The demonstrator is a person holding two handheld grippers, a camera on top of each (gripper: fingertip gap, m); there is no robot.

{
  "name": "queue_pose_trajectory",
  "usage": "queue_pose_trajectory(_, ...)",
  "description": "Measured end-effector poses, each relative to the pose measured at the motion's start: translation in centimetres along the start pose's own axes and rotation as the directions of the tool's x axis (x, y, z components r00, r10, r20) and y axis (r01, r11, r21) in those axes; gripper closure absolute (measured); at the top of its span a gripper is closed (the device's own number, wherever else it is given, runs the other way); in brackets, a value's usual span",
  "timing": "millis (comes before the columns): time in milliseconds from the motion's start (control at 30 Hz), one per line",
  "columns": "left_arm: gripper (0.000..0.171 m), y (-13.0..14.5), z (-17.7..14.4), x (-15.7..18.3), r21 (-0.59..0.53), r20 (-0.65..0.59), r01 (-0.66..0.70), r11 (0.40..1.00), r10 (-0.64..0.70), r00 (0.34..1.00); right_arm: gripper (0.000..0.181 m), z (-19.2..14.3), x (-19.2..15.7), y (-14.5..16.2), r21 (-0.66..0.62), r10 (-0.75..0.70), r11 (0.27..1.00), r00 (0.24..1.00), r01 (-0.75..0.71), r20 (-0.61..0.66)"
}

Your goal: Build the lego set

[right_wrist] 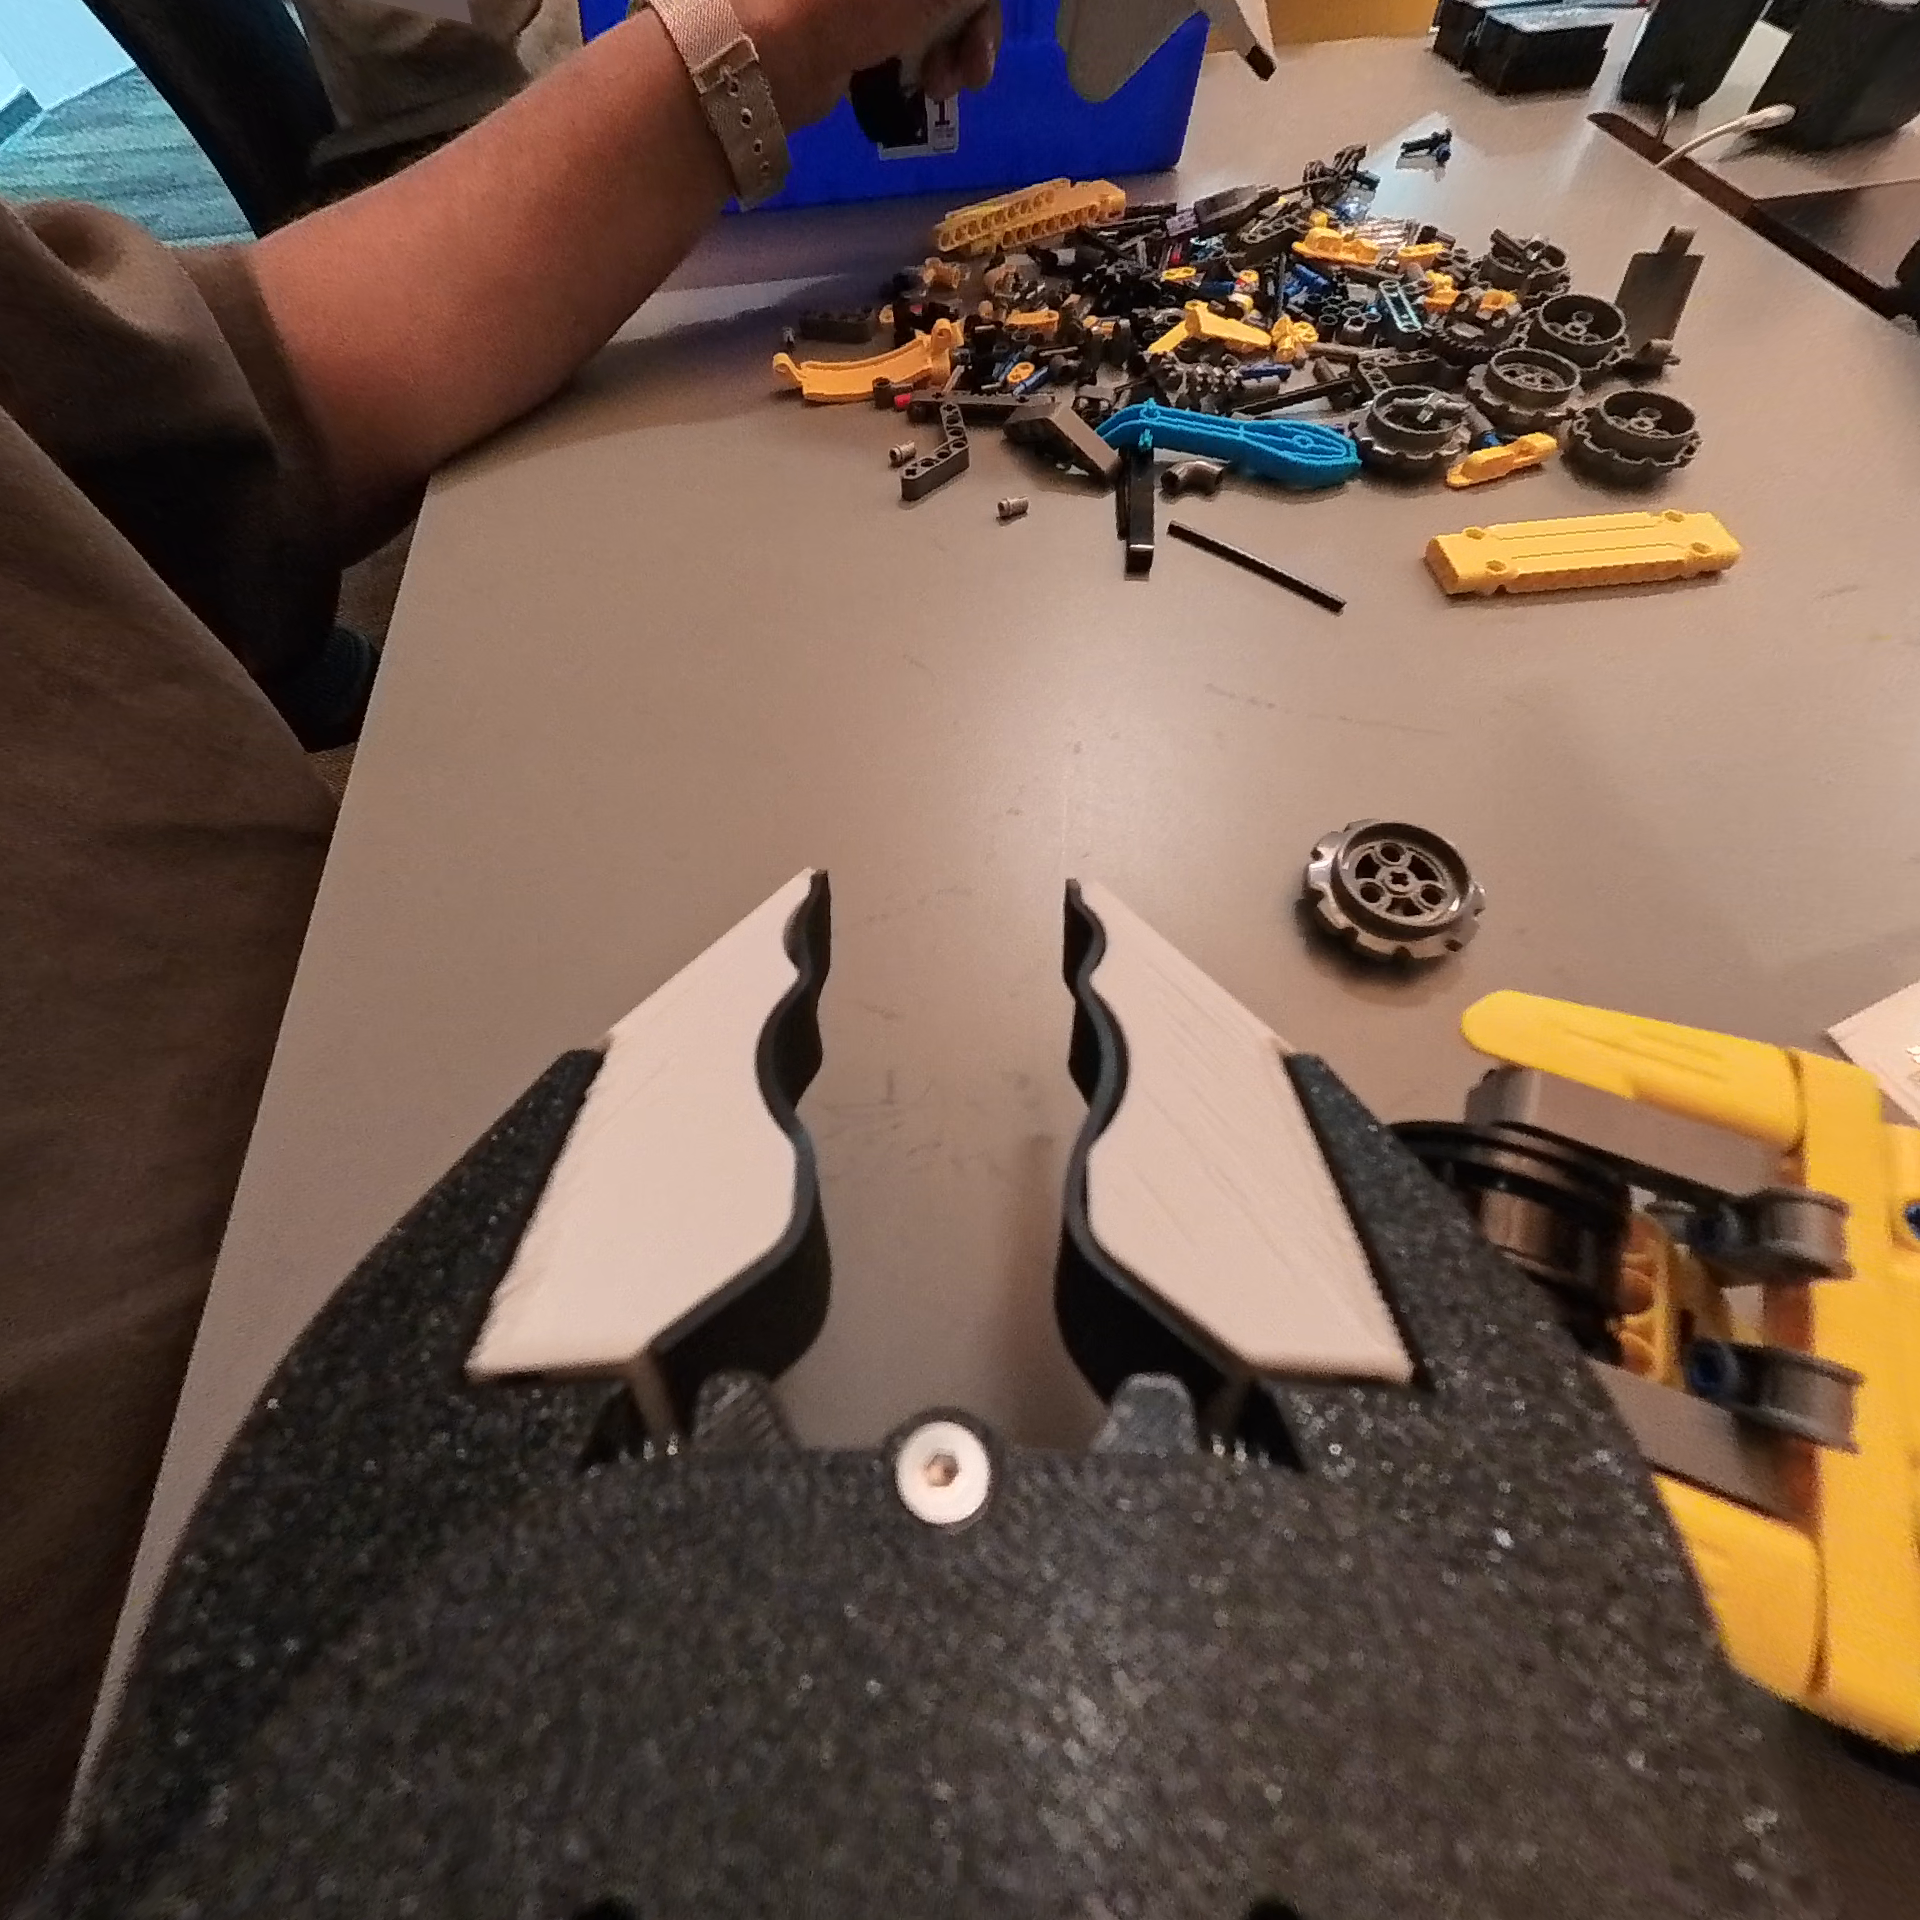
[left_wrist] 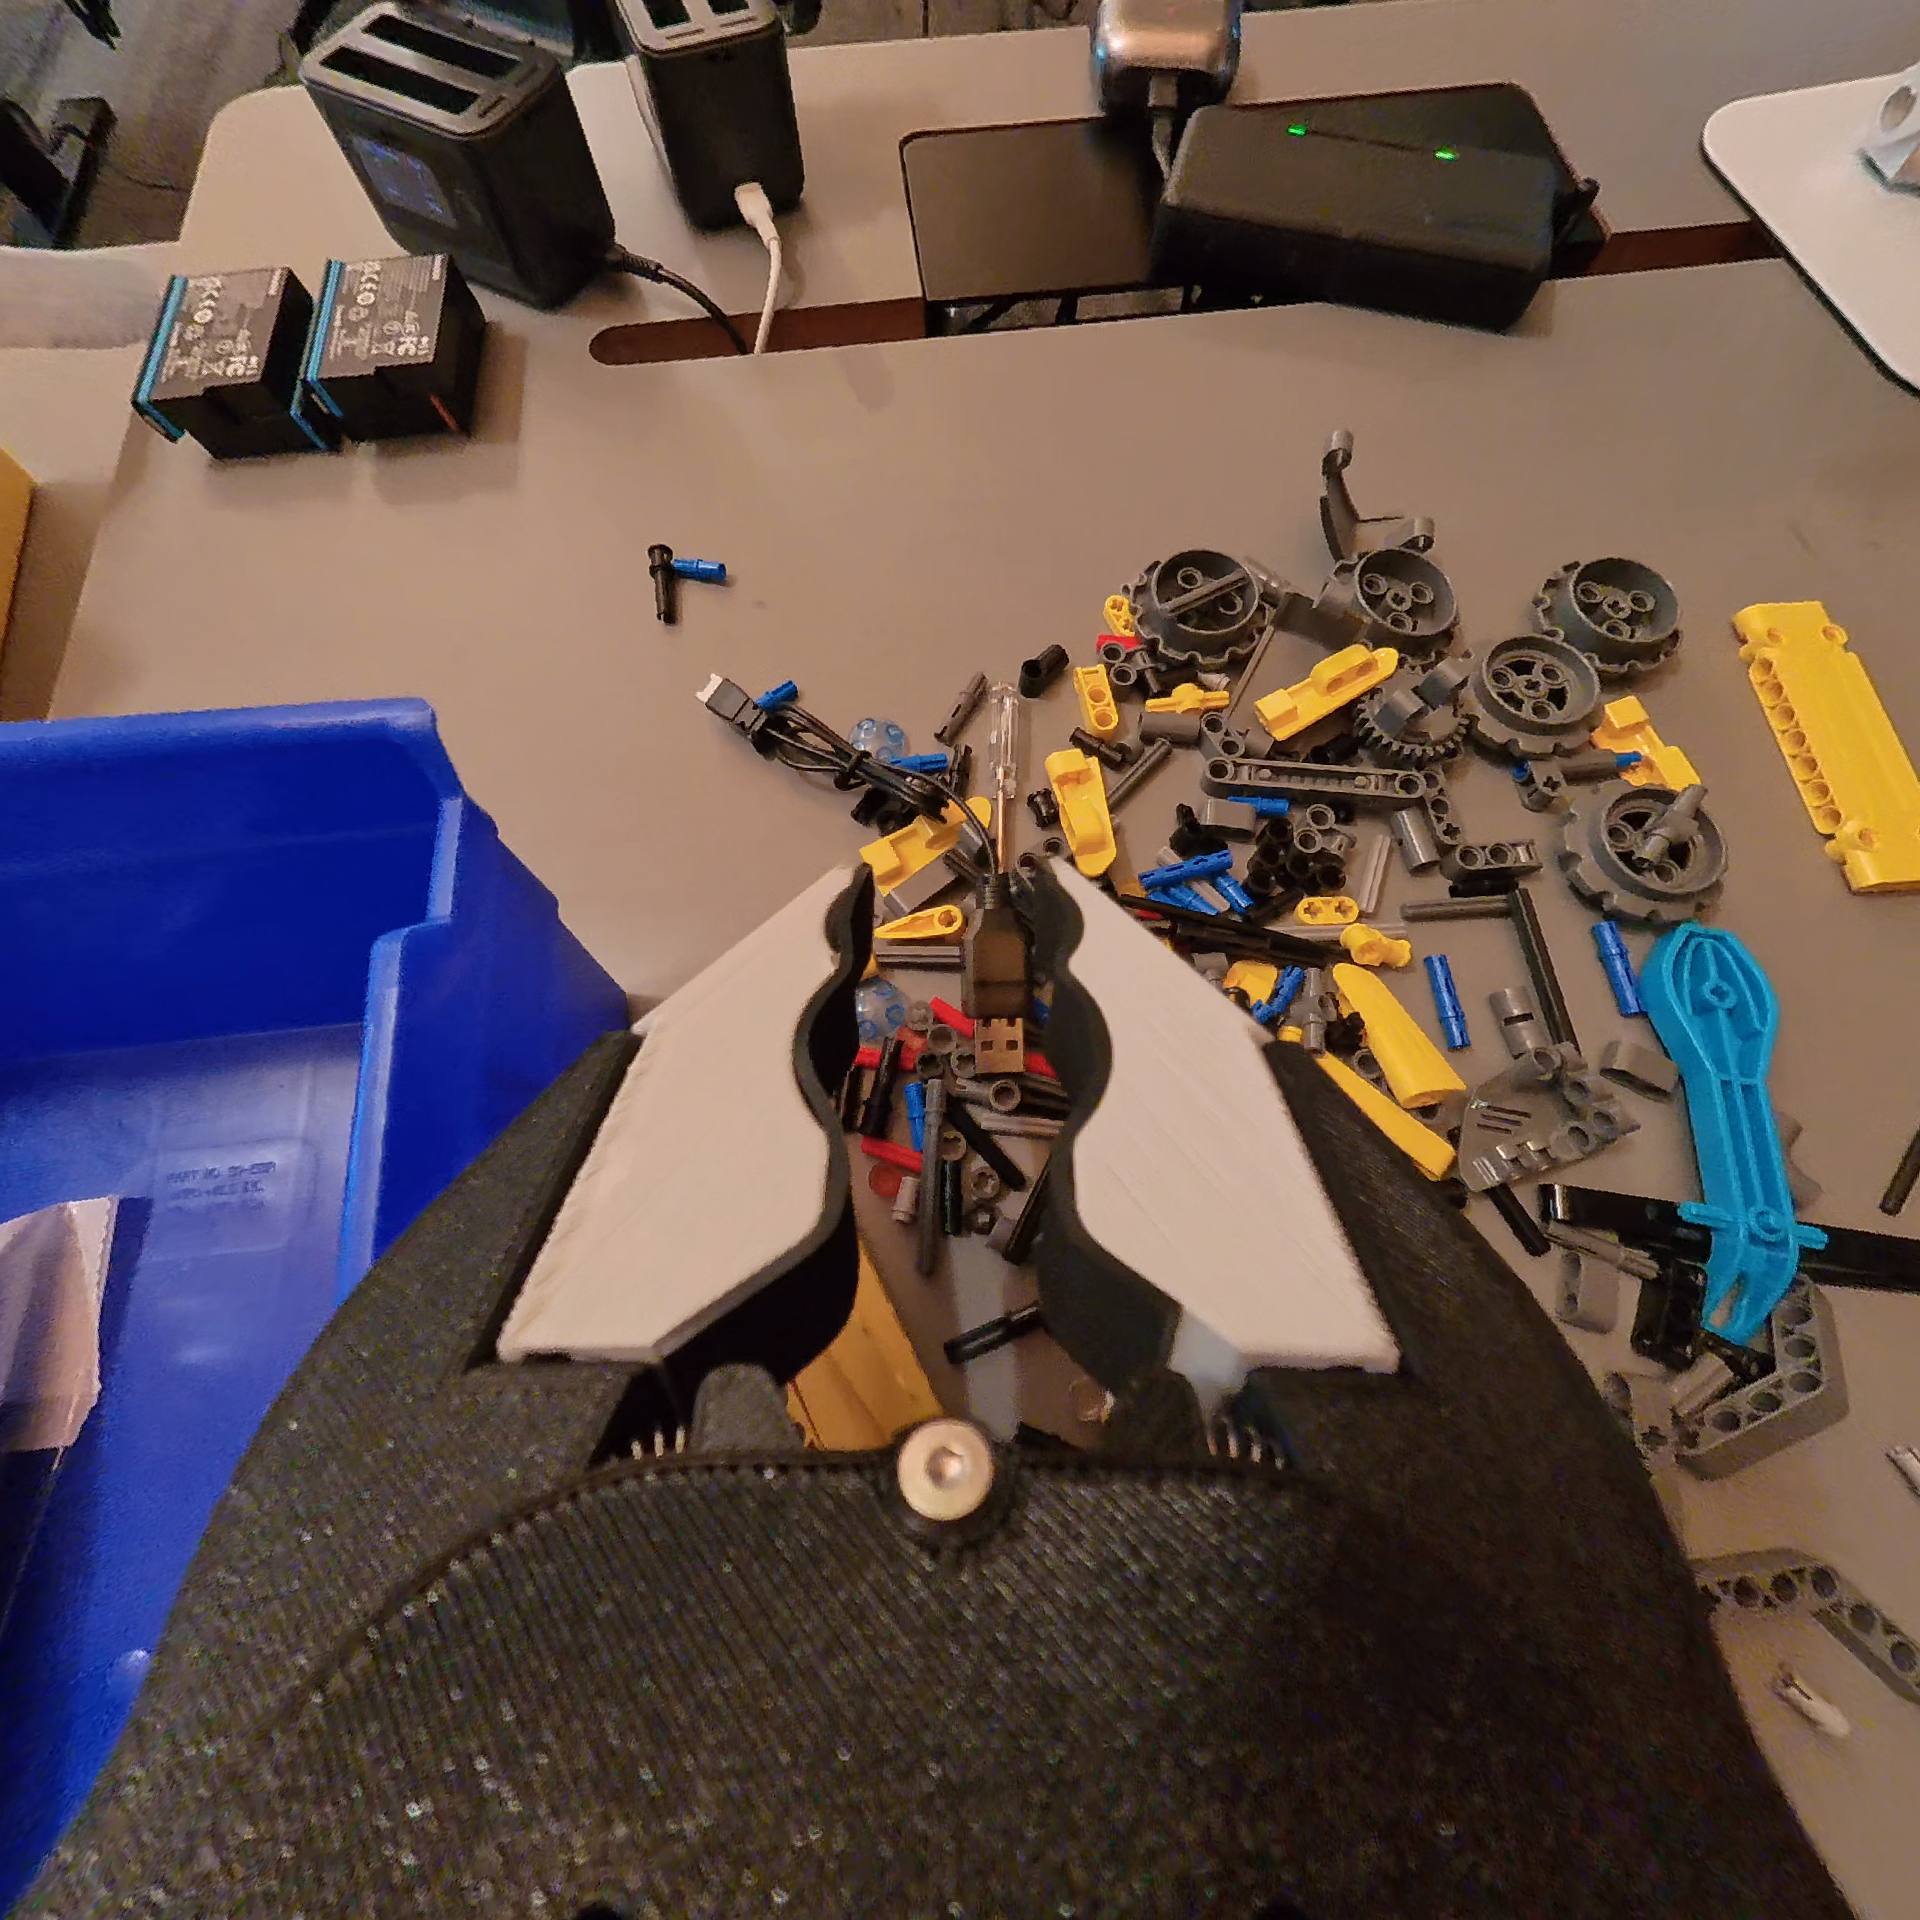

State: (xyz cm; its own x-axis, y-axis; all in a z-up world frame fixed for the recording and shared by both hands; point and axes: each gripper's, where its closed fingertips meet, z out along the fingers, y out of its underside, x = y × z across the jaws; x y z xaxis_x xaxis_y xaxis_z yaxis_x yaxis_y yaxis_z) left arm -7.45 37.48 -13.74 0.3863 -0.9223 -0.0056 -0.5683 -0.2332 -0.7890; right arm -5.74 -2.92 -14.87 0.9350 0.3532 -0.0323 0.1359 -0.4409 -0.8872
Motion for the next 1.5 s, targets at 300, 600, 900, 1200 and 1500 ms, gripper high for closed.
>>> queue_pose_trajectory(300,0.142,0.1,0.1,0.0,-0.006,0.001,-0.006,1.000,0.006,1.000,0.136,0.0,0.0,0.0,-0.002,0.003,1.000,1.000,-0.003,0.000)
queue_pose_trajectory(600,0.141,0.2,0.2,0.2,-0.012,0.001,-0.016,1.000,0.016,1.000,0.136,0.0,0.0,0.1,-0.004,0.001,1.000,1.000,-0.001,-0.001)
queue_pose_trajectory(900,0.140,0.3,0.4,0.4,-0.024,0.000,-0.032,0.999,0.032,0.999,0.136,0.0,0.0,0.1,-0.004,0.001,1.000,1.000,-0.001,-0.001)
queue_pose_trajectory(1200,0.140,0.4,0.5,0.7,-0.025,-0.005,-0.038,0.999,0.038,0.999,0.136,0.1,0.0,0.1,-0.006,0.000,1.000,1.000,0.000,-0.002)
queue_pose_trajectory(1500,0.149,2.9,-3.5,4.9,-0.021,-0.052,-0.091,0.996,0.090,0.995,0.135,0.1,0.4,0.1,-0.003,0.052,0.999,0.998,-0.052,0.018)
